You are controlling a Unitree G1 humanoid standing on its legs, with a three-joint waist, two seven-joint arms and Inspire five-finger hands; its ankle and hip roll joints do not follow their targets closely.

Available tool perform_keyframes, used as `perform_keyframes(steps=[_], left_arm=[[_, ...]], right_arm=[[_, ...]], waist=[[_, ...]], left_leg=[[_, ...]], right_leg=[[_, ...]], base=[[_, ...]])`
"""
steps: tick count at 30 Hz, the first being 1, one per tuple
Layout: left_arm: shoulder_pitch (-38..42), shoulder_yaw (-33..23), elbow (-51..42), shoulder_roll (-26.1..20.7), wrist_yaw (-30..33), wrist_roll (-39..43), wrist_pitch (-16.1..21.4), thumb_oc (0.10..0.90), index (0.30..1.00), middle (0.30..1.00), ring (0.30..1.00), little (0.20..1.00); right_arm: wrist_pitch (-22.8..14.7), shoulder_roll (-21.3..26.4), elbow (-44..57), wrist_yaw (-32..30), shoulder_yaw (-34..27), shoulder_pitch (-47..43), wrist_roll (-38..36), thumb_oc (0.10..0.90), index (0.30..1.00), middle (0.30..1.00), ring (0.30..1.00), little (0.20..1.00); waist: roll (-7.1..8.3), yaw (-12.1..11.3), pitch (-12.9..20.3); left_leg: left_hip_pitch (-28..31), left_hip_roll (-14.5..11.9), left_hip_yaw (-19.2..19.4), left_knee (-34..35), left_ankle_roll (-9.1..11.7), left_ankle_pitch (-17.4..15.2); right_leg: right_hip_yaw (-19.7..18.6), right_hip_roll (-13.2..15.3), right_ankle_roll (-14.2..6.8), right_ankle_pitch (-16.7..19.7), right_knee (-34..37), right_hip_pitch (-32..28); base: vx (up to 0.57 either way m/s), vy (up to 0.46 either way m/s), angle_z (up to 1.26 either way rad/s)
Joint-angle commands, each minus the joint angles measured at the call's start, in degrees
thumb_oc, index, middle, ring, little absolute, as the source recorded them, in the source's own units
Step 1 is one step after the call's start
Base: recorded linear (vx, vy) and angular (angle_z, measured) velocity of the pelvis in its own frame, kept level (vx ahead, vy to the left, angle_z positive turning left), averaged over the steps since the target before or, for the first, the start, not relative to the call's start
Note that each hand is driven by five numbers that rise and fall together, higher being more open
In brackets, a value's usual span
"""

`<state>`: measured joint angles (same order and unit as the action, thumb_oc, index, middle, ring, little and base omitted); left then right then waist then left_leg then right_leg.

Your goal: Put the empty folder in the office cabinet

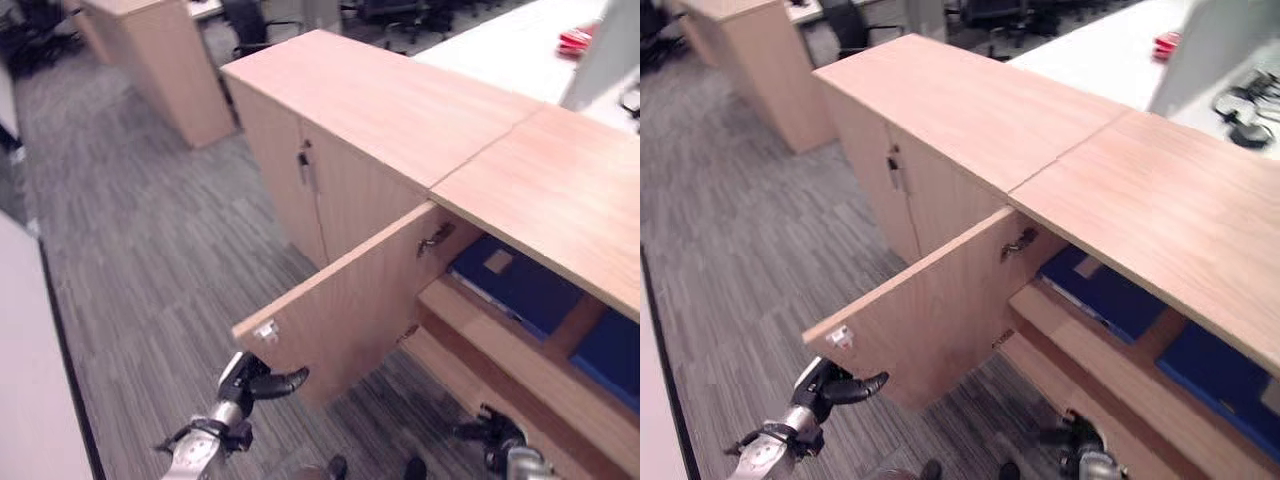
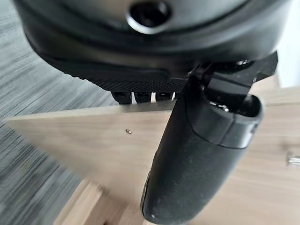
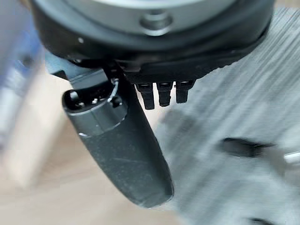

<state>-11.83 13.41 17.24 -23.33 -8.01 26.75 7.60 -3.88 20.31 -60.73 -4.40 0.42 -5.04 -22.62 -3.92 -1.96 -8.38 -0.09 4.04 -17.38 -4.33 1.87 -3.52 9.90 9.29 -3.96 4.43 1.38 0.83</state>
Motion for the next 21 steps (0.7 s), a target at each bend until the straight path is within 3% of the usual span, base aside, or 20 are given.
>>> perform_keyframes(steps=[1, 2, 4, 5, 6, 8, 10, 11, 14, 16, 17, 19, 21], left_arm=[[0.4, -1.6, -8.8, -2.7, -2.5, 1.0, 3.1, 0.8, 0.9, 0.9, 0.9, 0.9], [0.4, -1.6, -8.8, -2.7, -2.5, 1.0, 3.1, 0.8, 0.9, 0.9, 0.9, 0.9], [-0.2, -1.7, -8.2, -3.6, -3.2, -0.4, 2.6, 0.8, 0.9, 0.9, 0.9, 0.9], [0.6, -1.7, -7.9, -4.1, -2.9, -1.8, 2.2, 0.8, 0.9, 0.9, 0.9, 0.9], [0.6, -1.7, -7.8, -4.1, -2.9, -1.8, 2.2, 0.8, 0.9, 0.9, 0.9, 0.9], [0.3, -2.1, -7.5, -3.9, -2.7, -1.8, 1.8, 0.8, 0.9, 0.9, 0.9, 0.9], [-1.3, -3.3, -7.2, -3.3, -2.5, -1.9, 1.4, 0.8, 0.9, 0.9, 0.9, 0.9], [-2.8, -4.3, -7.0, -2.7, -2.5, -1.9, 1.3, 0.8, 0.9, 0.9, 0.9, 0.9], [-3.9, -5.2, -6.8, -1.4, -2.1, -2.0, 1.1, 0.8, 0.9, 0.9, 0.9, 0.9], [-4.2, -5.6, -7.1, -0.5, -1.2, -2.3, 1.1, 0.8, 0.9, 0.9, 0.9, 0.9], [-4.2, -5.6, -7.1, -0.4, -1.1, -2.3, 1.1, 0.8, 0.9, 0.9, 0.9, 0.9], [-3.7, -6.0, -6.9, -0.2, -0.4, -2.4, 0.9, 0.8, 0.9, 0.9, 0.9, 0.9], [-2.4, -6.2, -5.8, 0.4, 0.7, -2.4, 1.2, 0.8, 0.9, 0.9, 0.9, 0.9]], right_arm=[[-1.6, 0.8, 3.2, -0.1, -1.4, -1.3, -2.7, 0.8, 0.9, 0.9, 0.9, 0.9], [-1.6, 0.8, 3.2, -0.1, -1.4, -1.3, -2.6, 0.8, 0.9, 0.9, 0.9, 0.9], [-1.6, -0.6, 4.8, -0.2, -2.6, -2.2, -3.6, 0.8, 0.9, 0.9, 0.9, 0.9], [-1.6, -1.9, 5.0, -0.6, -2.4, -3.3, -4.1, 0.8, 0.9, 0.9, 0.9, 0.9], [-1.6, -1.9, 5.1, -0.6, -2.4, -3.3, -4.1, 0.8, 0.9, 0.9, 0.9, 0.9], [-1.7, -3.4, 5.3, -0.6, -1.7, -3.2, -4.2, 0.8, 0.9, 0.9, 0.9, 0.9], [-1.7, -5.0, 4.9, -0.2, -0.8, -2.1, -3.9, 0.8, 0.9, 0.9, 0.9, 0.9], [-1.6, -5.8, 4.7, 0.4, 0.2, -0.8, -3.1, 0.8, 0.9, 0.9, 0.9, 0.9], [-1.3, -6.4, 5.2, 0.2, 1.3, -0.1, -1.5, 0.8, 0.9, 0.9, 0.9, 0.9], [-1.1, -6.6, 5.1, -0.8, 1.8, -1.3, -1.2, 0.8, 0.9, 0.9, 0.9, 0.9], [-1.0, -6.6, 5.1, -0.9, 1.8, -1.3, -1.2, 0.8, 0.9, 0.9, 0.9, 0.9], [-0.8, -6.7, 5.7, -1.0, 1.9, -1.7, -1.1, 0.8, 0.9, 0.9, 0.9, 0.9], [-0.7, -6.3, 6.8, -1.1, 2.1, -1.1, -1.5, 0.8, 0.9, 0.9, 0.9, 0.9]], waist=[[-0.15, -0.5, 1.3], [-0.11, -0.7, 1.3], [-0.79, 0.2, 0.5], [-1.73, -0.3, -0.5], [-1.78, -0.4, -0.5], [-2.51, -1.6, -0.9], [-2.42, -3.1, -0.5], [-1.65, -4.0, 0.3], [-0.34, -5.9, 1.6], [-0.05, -6.7, 2.3], [-0.07, -6.9, 2.3], [-0.18, -6.5, 2.6], [-0.32, -4.3, 2.6]], left_leg=[[6.4, -1.4, 1.8, 3.8, -0.7, -6.2], [6.5, -1.4, 2.1, 3.9, -0.7, -6.2], [6.6, -0.3, 5.5, 6.7, -1.9, -4.8], [5.1, -0.8, 8.3, 7.1, -2.4, -3.8], [5.2, -0.9, 8.4, 7.2, -2.4, -4.0], [3.6, -1.4, 12.2, 7.5, -2.7, -2.7], [3.2, -2.3, 16.2, 8.1, -2.8, -1.8], [2.6, -2.6, 19.0, 8.3, -2.9, -0.9], [2.4, -2.9, 22.8, 8.2, -2.3, -1.6], [1.9, -3.6, 26.9, 8.8, -2.1, -0.9], [1.9, -3.7, 27.1, 8.8, -2.1, -0.9], [1.5, -4.5, 28.7, 9.2, -1.8, -0.6], [2.3, -5.6, 29.6, 9.3, -1.4, -0.4]], right_leg=[[0.8, 1.2, -4.3, -2.5, -6.4, 5.0], [0.5, 1.2, -4.3, -2.5, -6.5, 5.2], [-0.7, 3.8, -8.0, 4.4, -5.1, 7.8], [2.7, 4.8, -8.0, 3.3, -4.7, 8.6], [2.6, 4.7, -8.0, 3.2, -4.9, 8.6], [9.6, 5.6, -6.5, 0.0, -6.8, 7.1], [15.0, 6.3, -5.4, -3.3, -10.4, 3.9], [16.7, 6.3, -5.5, -4.7, -11.7, 1.0], [17.4, 6.2, -7.0, -6.1, -8.2, -4.1], [20.0, 7.1, -8.2, -4.4, -4.0, -5.6], [19.8, 7.0, -8.2, -4.2, -3.8, -5.6], [19.3, 6.9, -8.2, -3.5, -2.8, -5.1], [16.2, 5.5, -7.6, -3.8, -0.9, -4.9]], base=[[-0.1, 0.212, -0.25], [-0.21, 0.277, -0.6], [-0.36, 0.251, -0.67], [-0.31, 0.111, -0.66], [-0.32, 0.115, -0.9], [-0.24, 0.072, -0.96], [-0.24, 0.006, -0.99], [-0.16, -0.024, -1.33], [-0.13, -0.138, -1.15], [-0.1, -0.144, -1.19], [-0.06, -0.113, -1.18], [-0.01, -0.143, -0.83], [0.07, -0.217, -0.37]])
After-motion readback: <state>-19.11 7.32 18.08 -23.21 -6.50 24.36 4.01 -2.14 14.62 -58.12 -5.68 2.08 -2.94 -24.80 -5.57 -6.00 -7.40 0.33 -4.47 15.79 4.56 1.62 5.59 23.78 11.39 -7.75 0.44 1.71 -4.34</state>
